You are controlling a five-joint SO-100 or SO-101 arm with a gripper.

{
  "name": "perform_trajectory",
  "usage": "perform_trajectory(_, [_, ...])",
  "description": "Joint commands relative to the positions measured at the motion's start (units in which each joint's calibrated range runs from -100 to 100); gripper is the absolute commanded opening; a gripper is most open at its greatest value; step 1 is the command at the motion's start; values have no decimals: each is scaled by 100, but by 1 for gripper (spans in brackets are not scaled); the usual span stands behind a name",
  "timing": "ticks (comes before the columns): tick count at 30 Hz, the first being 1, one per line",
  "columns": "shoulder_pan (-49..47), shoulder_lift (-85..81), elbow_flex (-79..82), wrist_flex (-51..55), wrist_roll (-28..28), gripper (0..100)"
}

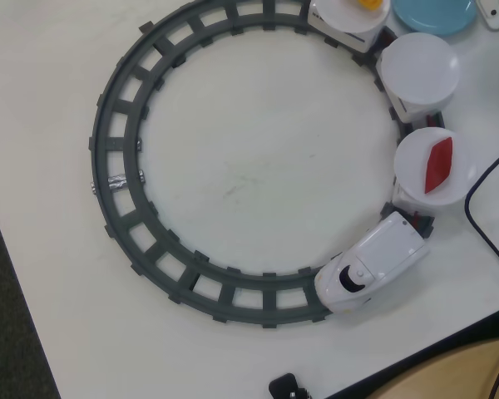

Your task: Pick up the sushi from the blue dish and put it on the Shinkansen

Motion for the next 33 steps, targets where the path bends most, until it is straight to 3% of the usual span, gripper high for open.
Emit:
perform_trajectory(1, [-221, -501, 31, -44, -21, 2])
perform_trajectory(4, [-150, -468, 13, 33, -21, 4])
perform_trajectory(7, [255, -435, 49, 84, -184, 14])
perform_trajectory(11, [844, -209, -14, -301, -1128, 26])
perform_trajectory(17, [959, 41, 156, -87, -2166, 29])
perform_trajectory(33, [915, 92, 865, 298, -2318, 29])
